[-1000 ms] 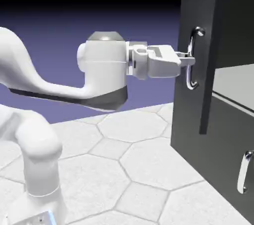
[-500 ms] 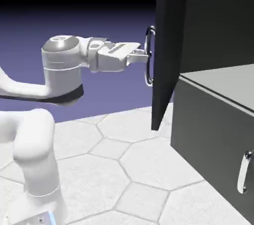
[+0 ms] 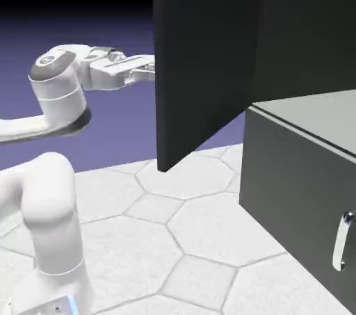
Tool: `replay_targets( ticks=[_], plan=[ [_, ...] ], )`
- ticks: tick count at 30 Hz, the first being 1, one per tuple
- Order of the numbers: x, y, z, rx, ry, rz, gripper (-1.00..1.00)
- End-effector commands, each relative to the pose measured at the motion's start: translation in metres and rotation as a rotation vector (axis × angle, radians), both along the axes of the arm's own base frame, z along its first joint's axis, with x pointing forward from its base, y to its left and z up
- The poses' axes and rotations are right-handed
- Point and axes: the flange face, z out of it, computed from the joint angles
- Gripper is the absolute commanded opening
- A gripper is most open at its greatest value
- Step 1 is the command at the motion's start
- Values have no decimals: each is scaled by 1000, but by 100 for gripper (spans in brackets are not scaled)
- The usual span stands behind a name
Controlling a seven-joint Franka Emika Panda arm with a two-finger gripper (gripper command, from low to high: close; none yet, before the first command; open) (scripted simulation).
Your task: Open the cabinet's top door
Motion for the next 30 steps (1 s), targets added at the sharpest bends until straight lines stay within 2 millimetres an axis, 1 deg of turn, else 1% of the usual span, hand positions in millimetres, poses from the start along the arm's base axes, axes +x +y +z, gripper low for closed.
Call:
replay_targets(
  ticks=[1, 5, 8, 15, 20, 25, 29, 30],
  plan=[
    [-3, 8, 0, 0, 0, -17, -100],
    [-12, 41, 0, 0, 0, -86, -100],
    [-19, 70, 0, 0, 0, -145, -100],
    [-28, 154, 0, 0, 0, -315, -100],
    [-27, 209, 0, 0, 0, -425, -100],
    [-20, 259, 0, 0, 0, -524, -100],
    [-12, 294, 0, 0, 0, -598, -100],
    [-12, 295, 0, 0, 0, -599, -100]
  ],
)
